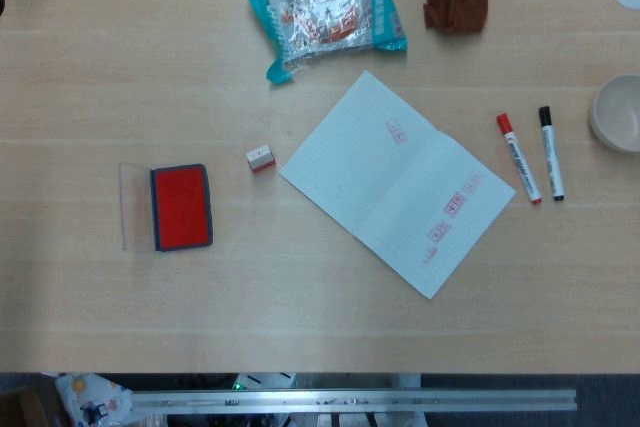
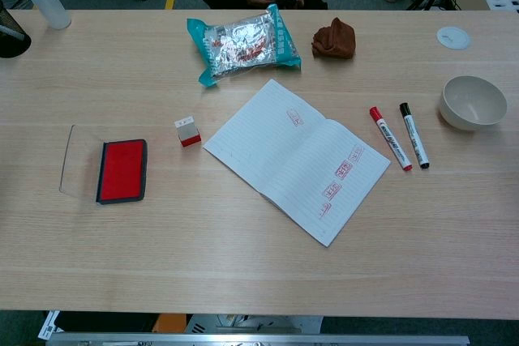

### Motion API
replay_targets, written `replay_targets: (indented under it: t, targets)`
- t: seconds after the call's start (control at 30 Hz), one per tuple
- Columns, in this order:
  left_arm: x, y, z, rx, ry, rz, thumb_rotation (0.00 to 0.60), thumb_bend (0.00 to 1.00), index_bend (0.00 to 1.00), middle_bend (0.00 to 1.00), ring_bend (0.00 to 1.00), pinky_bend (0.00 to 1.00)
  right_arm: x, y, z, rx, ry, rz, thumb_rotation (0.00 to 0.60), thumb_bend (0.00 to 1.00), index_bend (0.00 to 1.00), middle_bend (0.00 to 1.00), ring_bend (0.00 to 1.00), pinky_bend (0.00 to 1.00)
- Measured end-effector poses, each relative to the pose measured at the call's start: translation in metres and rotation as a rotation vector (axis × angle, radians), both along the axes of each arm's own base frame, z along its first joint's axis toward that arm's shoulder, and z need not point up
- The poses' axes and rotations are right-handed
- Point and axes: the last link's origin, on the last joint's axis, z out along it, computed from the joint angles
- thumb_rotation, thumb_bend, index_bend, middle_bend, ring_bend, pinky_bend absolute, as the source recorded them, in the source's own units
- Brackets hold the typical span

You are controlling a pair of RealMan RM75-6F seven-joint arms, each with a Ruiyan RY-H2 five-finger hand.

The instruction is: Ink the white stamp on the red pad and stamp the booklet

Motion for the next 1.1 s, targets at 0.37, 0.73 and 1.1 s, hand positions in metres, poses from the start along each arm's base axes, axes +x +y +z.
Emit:
replay_targets:
  t: [0.37, 0.73, 1.1]
  targets:
    - [0.016, 0.014, 0.006, -0.002, -0.047, -0.077, 0.600, 0.19, 0.27, 0.33, 0.33, 0.43, 0.009, -0.011, 0.006, -0.015, -0.021, 0.033, 0.600, 0.20, 0.24, 0.36, 0.29, 0.30]
    - [0.060, 0.055, -0.005, -0.113, -0.085, -0.247, 0.600, 0.19, 0.27, 0.38, 0.37, 0.55, 0.015, -0.021, 0.003, 0.010, -0.007, 0.046, 0.600, 0.20, 0.24, 0.36, 0.29, 0.30]
    - [0.109, 0.095, -0.037, -0.262, -0.098, -0.353, 0.600, 0.19, 0.27, 0.92, 0.98, 1.00, 0.014, -0.027, 0.011, -0.021, 0.000, 0.048, 0.600, 0.20, 0.24, 0.36, 0.29, 0.30]
